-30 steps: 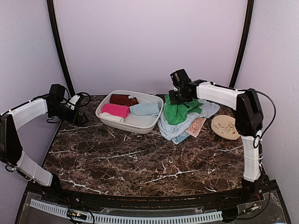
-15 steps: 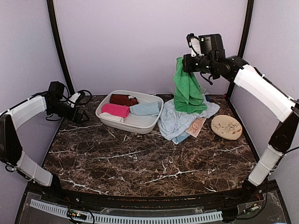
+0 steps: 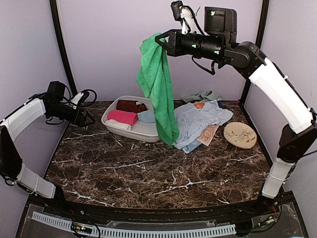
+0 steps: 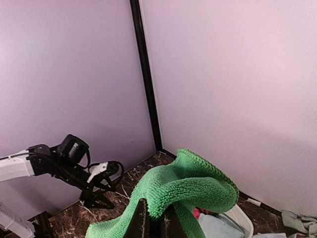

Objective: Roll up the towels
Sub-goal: Pick up the towel from the towel pile, then pass from the right arm to the left

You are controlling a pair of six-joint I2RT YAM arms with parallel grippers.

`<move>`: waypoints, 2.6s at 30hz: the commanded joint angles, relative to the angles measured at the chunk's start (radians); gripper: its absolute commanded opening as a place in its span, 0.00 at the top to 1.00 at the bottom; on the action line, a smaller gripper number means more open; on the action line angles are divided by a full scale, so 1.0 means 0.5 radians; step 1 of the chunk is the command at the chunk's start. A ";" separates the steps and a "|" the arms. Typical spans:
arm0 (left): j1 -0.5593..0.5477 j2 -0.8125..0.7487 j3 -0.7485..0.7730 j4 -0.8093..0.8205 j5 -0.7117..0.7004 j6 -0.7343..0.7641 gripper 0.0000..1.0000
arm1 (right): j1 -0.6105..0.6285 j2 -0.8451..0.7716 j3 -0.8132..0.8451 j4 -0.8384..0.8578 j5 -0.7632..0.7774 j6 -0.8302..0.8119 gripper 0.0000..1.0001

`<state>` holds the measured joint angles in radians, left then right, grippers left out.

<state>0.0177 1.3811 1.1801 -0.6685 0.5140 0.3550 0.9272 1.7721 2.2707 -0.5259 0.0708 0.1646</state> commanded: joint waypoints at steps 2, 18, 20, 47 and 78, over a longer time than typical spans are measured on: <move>0.011 -0.108 0.118 -0.150 0.191 0.041 0.14 | 0.075 -0.030 -0.110 0.246 -0.110 0.071 1.00; -0.339 -0.164 0.244 -0.188 0.581 0.018 0.12 | 0.122 0.052 -1.048 0.668 -0.650 0.350 1.00; -0.366 -0.125 0.266 -0.156 0.676 -0.081 0.12 | 0.158 0.069 -1.052 0.711 -0.711 0.327 1.00; -0.367 -0.133 0.096 -0.233 1.272 -0.401 0.22 | 0.299 0.144 -0.997 0.727 -0.709 0.118 1.00; -0.366 -0.092 -0.138 0.067 1.289 -0.746 0.25 | 0.299 0.077 -1.029 0.793 -0.710 0.102 1.00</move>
<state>-0.1677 1.3544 1.1442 -0.6640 1.1755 0.0013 1.0691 1.8568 1.7313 -0.1795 -0.2836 0.2253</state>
